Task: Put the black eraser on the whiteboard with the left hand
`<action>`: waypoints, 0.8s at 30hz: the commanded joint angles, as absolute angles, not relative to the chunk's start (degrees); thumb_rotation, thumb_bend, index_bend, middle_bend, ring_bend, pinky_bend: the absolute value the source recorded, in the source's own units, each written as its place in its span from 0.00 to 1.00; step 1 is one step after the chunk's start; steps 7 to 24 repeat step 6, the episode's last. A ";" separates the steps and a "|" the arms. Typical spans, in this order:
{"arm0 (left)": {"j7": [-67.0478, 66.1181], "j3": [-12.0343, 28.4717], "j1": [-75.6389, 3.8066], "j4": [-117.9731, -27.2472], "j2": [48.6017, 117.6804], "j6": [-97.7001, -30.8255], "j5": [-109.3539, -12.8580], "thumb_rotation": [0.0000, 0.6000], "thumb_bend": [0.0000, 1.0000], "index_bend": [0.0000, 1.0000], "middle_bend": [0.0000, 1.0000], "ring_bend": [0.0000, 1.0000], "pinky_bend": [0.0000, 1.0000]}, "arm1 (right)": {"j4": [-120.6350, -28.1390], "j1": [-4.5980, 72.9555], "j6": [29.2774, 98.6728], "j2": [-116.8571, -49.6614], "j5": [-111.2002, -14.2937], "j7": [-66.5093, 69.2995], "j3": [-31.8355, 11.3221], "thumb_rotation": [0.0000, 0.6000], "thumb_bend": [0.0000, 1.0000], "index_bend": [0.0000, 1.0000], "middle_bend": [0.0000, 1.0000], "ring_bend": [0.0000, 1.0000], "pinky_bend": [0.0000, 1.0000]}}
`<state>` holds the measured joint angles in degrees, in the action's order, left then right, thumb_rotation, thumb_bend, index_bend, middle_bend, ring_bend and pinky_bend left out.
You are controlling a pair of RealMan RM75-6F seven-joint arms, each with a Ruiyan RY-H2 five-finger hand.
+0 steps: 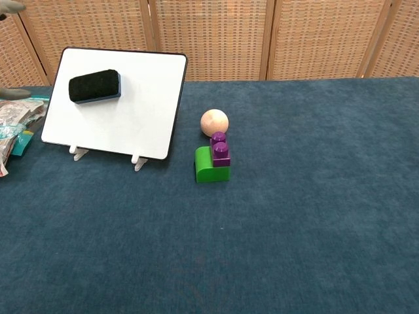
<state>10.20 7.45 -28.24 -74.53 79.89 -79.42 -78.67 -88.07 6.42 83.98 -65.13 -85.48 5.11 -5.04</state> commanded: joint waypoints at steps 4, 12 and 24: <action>5.43 1.02 -17.01 -89.95 66.64 -79.94 -75.92 1.00 0.00 0.00 0.00 0.00 0.00 | -88.64 5.94 85.04 -65.00 -86.43 4.54 -4.63 1.00 0.00 0.00 0.00 0.00 0.00; 4.91 -0.12 -16.45 -91.28 65.15 -78.49 -76.12 1.00 0.00 0.00 0.00 0.00 0.00 | -88.82 5.84 85.20 -64.93 -86.58 4.41 -4.54 1.00 0.00 0.00 0.00 0.00 0.00; 4.91 -0.12 -16.45 -91.28 65.15 -78.49 -76.12 1.00 0.00 0.00 0.00 0.00 0.00 | -88.82 5.84 85.20 -64.93 -86.58 4.41 -4.54 1.00 0.00 0.00 0.00 0.00 0.00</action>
